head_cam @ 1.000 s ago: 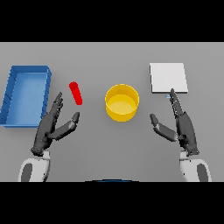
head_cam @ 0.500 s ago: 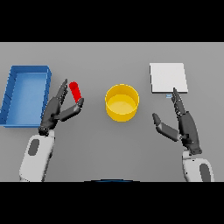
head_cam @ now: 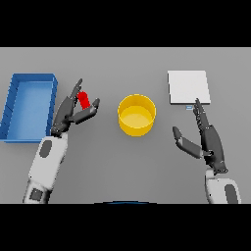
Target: Pick up the red beaker and tilt it to pour out 1 green nut into yellow bowl. Pick up the yellow bowl and place it on the metallic measuring scale.
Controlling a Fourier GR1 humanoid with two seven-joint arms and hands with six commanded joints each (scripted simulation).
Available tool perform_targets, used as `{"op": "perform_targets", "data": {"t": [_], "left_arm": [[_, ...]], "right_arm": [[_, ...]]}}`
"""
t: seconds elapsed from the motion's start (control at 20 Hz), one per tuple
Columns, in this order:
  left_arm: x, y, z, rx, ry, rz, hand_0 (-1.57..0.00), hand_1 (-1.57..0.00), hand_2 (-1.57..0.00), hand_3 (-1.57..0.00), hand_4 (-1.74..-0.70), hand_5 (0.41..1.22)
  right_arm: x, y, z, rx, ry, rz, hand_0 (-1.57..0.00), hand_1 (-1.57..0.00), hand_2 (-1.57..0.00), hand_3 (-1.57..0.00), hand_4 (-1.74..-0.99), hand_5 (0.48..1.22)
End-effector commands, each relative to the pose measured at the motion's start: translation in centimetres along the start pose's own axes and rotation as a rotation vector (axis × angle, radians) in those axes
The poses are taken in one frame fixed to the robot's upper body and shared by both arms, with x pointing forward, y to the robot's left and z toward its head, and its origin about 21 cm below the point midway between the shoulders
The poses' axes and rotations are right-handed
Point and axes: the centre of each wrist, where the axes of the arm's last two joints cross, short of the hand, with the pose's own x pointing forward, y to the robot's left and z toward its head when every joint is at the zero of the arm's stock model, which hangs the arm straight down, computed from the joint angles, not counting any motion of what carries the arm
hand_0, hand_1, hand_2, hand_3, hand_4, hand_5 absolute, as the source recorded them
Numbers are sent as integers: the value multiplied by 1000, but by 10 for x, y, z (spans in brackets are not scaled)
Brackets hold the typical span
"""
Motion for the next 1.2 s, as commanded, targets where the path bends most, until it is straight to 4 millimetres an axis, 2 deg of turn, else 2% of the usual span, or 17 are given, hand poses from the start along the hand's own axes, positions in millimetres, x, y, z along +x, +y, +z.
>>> {"op": "perform_targets", "data": {"t": [0.0,0.3,0.35,0.45,0.5,0.55,0.6,0.75,0.8,0.95,1.1,1.15], "left_arm": [[2,-2,-4,6,-1,-1,1,1,1,1,-1207,673],[-12,-11,-19,33,-38,106,1,1,-6,1,-1303,719],[-13,-12,-21,40,-37,116,-4,-7,-54,-37,-1328,738],[-16,-18,-23,55,-59,140,-207,-230,-287,-254,-1401,787],[-15,-22,-25,67,-56,143,-379,-406,-457,-518,-1410,874],[-13,-24,-27,93,-45,123,-551,-588,-662,-728,-1471,943],[-12,-29,-27,102,-55,84,-755,-783,-844,-884,-1519,999],[-8,-32,-28,85,-70,30,-1153,-1168,-1199,-1108,-1615,1107],[-10,-31,-28,84,-82,42,-1237,-1248,-1273,-1154,-1636,1130],[-11,-31,-27,82,-90,28,-1400,-1406,-1419,-1357,-1542,1174],[-5,-25,-27,63,-120,137,-1483,-1486,-1493,-1462,-1639,1157],[3,-24,-29,64,-135,161,-1501,-1503,-1509,-1484,-1660,1150]], "right_arm": [[-1,0,0,-5,8,5,1,1,1,1,-1240,639],[-4,-3,2,-6,15,-1,1,1,1,1,-1246,646],[-3,-2,3,-7,8,-2,1,1,1,1,-1244,644],[-2,2,4,-6,5,1,1,1,1,1,-1240,645],[0,-2,1,-17,15,10,1,1,1,1,-1236,647],[-2,-4,2,-12,17,7,1,1,1,1,-1237,648],[-1,-2,1,-9,13,-3,1,1,1,1,-1239,648],[-2,-1,0,-11,13,4,1,1,1,1,-1241,650],[-2,1,1,-9,8,-8,1,1,1,1,-1242,650],[-3,1,1,-4,-3,-28,1,1,1,1,-1255,644],[0,1,3,-7,-10,-12,1,1,1,1,-1248,645],[0,0,2,-7,0,-7,1,1,1,1,-1246,644]]}}
